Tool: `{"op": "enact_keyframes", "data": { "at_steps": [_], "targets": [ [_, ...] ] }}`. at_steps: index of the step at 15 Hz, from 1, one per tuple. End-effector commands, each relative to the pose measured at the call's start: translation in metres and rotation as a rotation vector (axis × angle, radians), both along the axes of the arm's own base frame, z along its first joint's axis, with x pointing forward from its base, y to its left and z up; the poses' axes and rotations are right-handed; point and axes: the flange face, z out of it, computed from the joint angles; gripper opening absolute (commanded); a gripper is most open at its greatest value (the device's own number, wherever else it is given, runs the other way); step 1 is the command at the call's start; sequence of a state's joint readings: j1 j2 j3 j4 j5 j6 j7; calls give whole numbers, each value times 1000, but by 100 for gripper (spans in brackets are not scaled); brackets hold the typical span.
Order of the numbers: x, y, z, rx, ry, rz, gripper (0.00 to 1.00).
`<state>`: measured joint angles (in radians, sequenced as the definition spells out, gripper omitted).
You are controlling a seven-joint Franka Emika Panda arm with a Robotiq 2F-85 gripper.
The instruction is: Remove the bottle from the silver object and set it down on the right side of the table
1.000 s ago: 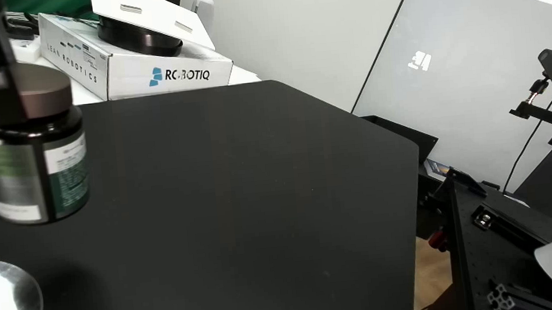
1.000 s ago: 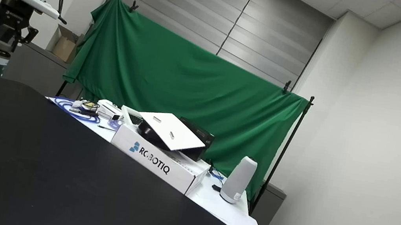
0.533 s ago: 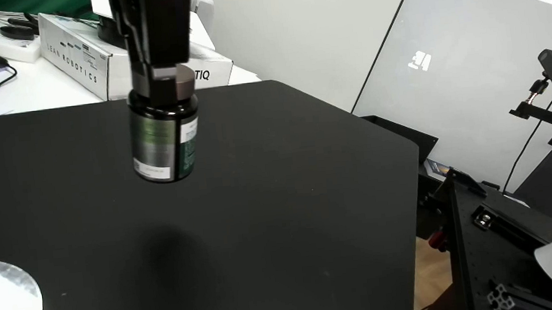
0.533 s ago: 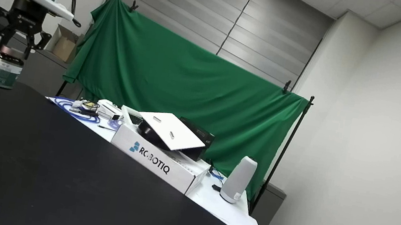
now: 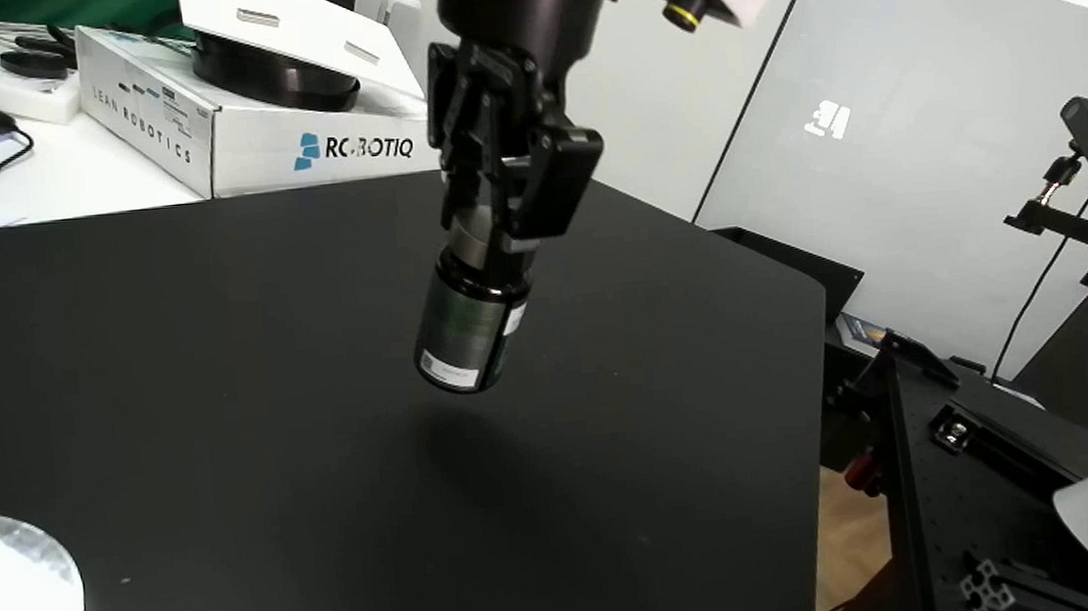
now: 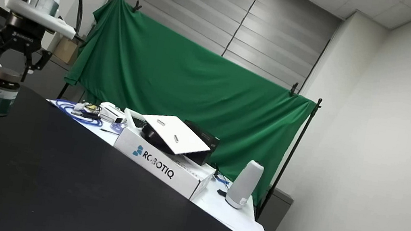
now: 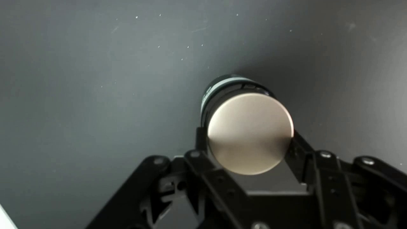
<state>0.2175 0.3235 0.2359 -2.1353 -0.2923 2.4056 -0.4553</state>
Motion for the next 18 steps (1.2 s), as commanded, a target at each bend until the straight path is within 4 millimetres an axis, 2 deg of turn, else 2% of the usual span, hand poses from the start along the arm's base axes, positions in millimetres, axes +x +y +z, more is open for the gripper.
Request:
{"op": "enact_keyframes", "data": {
  "at_steps": [1, 4, 8, 13, 18],
  "targets": [
    [-48, -42, -8, 47, -43, -21, 35],
    [-70, -62, -23, 70, -54, -34, 35],
    [-90, -76, -36, 82, -56, -33, 35],
    [-97, -85, -50, 90, -42, -39, 35],
    [-96, -85, -49, 87, -45, -36, 35]
  ]
}}
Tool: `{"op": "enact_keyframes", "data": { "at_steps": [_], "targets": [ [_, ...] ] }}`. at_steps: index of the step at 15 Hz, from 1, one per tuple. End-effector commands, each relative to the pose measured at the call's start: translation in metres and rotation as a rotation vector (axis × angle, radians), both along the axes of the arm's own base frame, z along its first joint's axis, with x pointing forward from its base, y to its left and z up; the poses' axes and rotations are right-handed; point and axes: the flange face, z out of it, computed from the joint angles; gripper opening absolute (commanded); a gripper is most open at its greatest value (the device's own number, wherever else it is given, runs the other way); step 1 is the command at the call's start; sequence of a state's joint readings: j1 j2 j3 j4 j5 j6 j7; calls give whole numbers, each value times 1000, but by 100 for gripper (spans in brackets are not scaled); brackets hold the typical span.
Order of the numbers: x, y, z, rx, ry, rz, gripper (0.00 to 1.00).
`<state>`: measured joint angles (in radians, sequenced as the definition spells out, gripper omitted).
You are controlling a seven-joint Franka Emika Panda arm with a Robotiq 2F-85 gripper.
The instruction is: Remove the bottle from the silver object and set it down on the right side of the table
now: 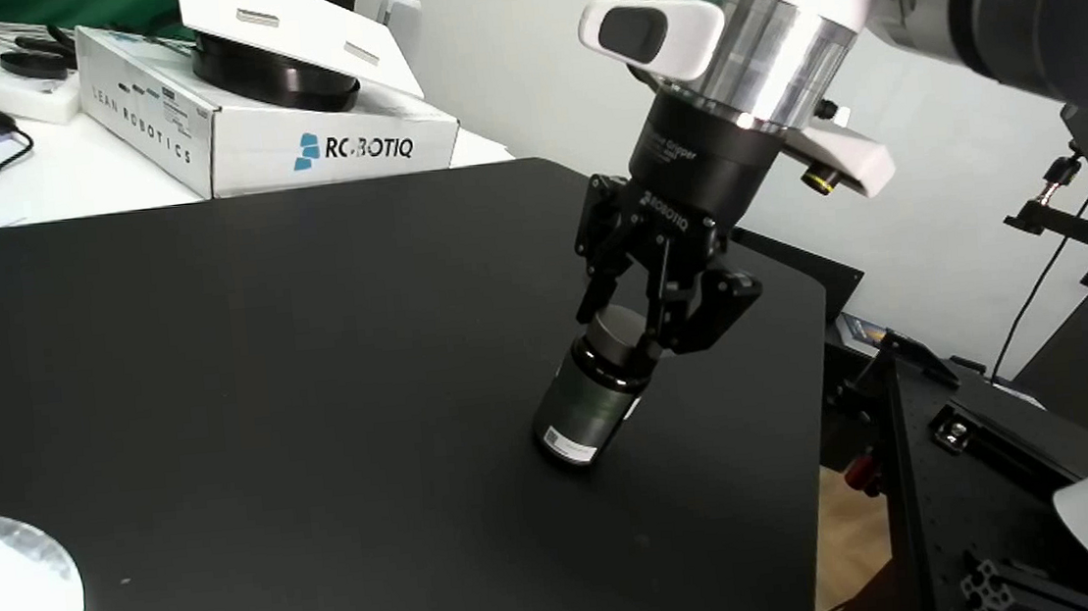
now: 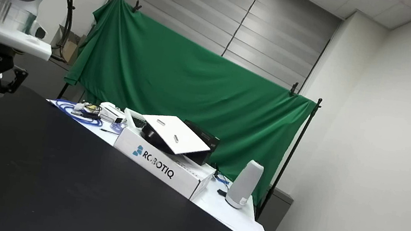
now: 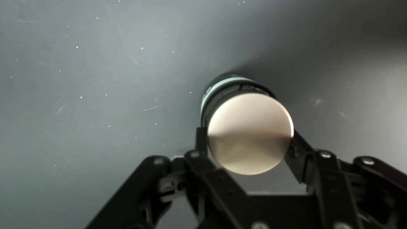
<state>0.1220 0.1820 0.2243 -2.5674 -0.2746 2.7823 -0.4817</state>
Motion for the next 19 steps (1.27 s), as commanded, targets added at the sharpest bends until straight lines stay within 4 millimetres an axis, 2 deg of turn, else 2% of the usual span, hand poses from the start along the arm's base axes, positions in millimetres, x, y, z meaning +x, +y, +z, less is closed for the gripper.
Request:
{"op": "enact_keyframes", "data": {
  "at_steps": [1, 2, 4, 7, 11, 14, 15, 16, 19],
  "targets": [
    [-4, -5, 1, 2, 4, 1, 85],
    [-5, -4, 2, -1, 10, 6, 86],
    [-6, 3, 15, -4, 19, 19, 98],
    [-8, 13, 41, 2, 36, 32, 100],
    [-16, 24, 89, -15, 14, 53, 100],
    [-24, 32, 114, -42, 12, 74, 100],
    [-27, 35, 120, -54, 15, 79, 100],
    [-22, 34, 105, -43, 14, 75, 100],
    [-28, 38, 117, -54, 9, 89, 100]
  ]
}}
